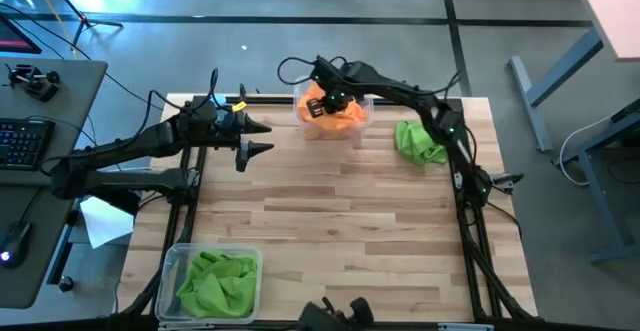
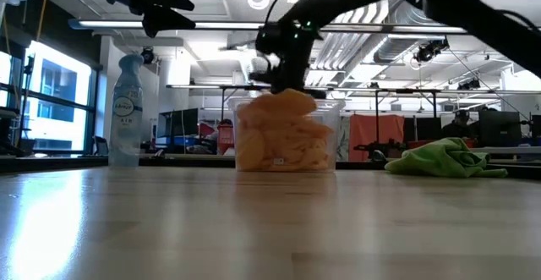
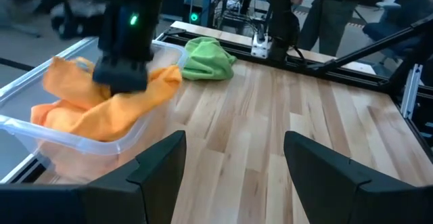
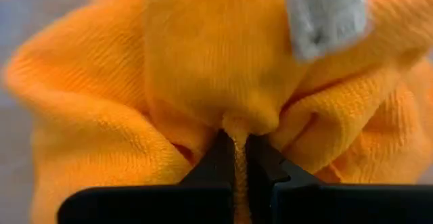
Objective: Sort microfiber towel by color & place in baskets
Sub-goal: Put the orange towel into the top transparent bin, then put the green towel into the bottom transparent bin
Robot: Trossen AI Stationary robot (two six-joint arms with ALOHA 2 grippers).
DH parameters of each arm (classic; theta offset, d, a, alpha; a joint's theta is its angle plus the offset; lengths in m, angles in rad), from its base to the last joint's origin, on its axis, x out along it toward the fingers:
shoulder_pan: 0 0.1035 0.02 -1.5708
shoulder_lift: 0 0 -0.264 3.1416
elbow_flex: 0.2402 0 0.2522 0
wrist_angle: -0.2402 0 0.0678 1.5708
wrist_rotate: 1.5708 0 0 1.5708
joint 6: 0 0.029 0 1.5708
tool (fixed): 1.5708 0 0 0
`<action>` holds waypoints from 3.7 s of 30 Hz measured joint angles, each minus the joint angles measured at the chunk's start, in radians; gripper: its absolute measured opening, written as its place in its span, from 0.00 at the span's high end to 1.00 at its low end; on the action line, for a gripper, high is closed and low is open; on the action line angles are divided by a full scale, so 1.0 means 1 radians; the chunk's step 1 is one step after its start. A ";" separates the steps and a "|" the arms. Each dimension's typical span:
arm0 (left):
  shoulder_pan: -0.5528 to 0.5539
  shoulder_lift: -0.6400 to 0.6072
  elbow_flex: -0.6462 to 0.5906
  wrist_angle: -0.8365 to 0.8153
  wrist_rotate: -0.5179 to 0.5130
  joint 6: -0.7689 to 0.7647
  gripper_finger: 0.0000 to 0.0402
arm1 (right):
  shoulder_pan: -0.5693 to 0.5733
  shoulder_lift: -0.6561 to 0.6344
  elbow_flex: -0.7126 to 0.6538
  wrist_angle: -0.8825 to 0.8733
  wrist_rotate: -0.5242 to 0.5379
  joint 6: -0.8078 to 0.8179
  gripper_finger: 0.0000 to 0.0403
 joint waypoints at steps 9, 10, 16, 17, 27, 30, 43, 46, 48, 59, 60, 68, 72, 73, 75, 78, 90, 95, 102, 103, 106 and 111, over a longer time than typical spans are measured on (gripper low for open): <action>0.000 0.000 0.000 0.000 0.000 -0.008 0.41 | -0.041 0.138 0.073 -0.072 -0.059 0.065 0.97; 0.000 0.000 0.000 0.000 0.000 -0.008 0.41 | -0.043 0.145 0.073 -0.070 -0.061 0.065 0.97; 0.000 0.000 0.000 0.000 0.000 -0.008 0.41 | -0.050 0.168 0.072 -0.066 -0.076 0.055 0.97; 0.000 0.000 0.000 0.000 0.000 -0.008 0.41 | -0.049 0.168 0.072 -0.064 -0.076 0.054 0.97; 0.000 0.000 0.000 -0.001 0.001 -0.027 0.41 | -0.049 0.095 0.138 -0.059 -0.065 0.010 0.77; 0.000 0.000 0.000 -0.001 0.002 -0.035 0.41 | -0.049 0.032 0.134 -0.077 -0.033 0.001 0.68; 0.000 0.000 0.000 -0.001 0.002 -0.044 0.41 | 0.021 -0.209 0.134 -0.338 0.246 -0.083 0.56; 0.000 0.000 0.000 -0.001 0.002 -0.045 0.41 | 0.055 -0.234 0.133 -0.458 0.296 -0.091 0.60; 0.000 0.000 0.000 -0.001 0.002 -0.045 0.41 | 0.080 -0.251 0.096 -0.456 0.317 -0.076 0.64; -0.001 0.000 0.000 -0.001 0.002 -0.069 0.41 | 0.284 -0.605 -0.507 -0.420 0.404 0.266 0.80; -0.001 0.000 0.000 -0.002 0.002 -0.069 0.41 | 0.304 -0.650 -0.572 -0.397 0.403 0.314 0.80; -0.001 0.000 0.000 0.003 0.001 -0.069 0.41 | 0.473 -0.974 -0.994 -0.196 0.380 0.623 0.81; -0.001 0.000 0.000 0.012 -0.002 -0.069 0.41 | 0.515 -1.117 -1.159 -0.107 0.418 0.767 0.81; -0.001 0.001 0.000 0.019 -0.002 -0.069 0.41 | 0.514 -1.143 -1.197 -0.090 0.422 0.795 0.81; -0.001 0.001 0.000 0.037 -0.002 -0.069 0.41 | 0.495 -1.176 -1.270 -0.086 0.407 0.835 0.81; -0.001 0.001 0.000 0.047 -0.004 -0.069 0.41 | 0.443 -1.204 -1.364 -0.073 0.363 0.850 0.80; -0.001 0.021 0.000 0.049 -0.005 -0.060 0.41 | 0.219 -1.203 -1.616 0.301 0.383 0.654 0.80; -0.001 0.041 0.000 0.049 -0.002 -0.101 0.41 | 0.140 -1.203 -1.617 0.317 0.394 0.572 0.80; -0.001 0.067 0.000 0.048 0.000 -0.121 0.41 | 0.068 -1.161 -1.617 0.388 0.396 0.485 0.63; -0.002 0.069 0.000 0.048 0.001 -0.128 0.41 | 0.061 -1.148 -1.617 0.394 0.395 0.483 0.59; -0.002 0.071 0.000 0.048 0.002 -0.130 0.41 | 0.045 -1.098 -1.617 0.398 0.392 0.480 0.52; -0.008 0.071 0.000 0.048 0.002 -0.131 0.41 | 0.043 -1.011 -1.617 0.417 0.379 0.439 0.52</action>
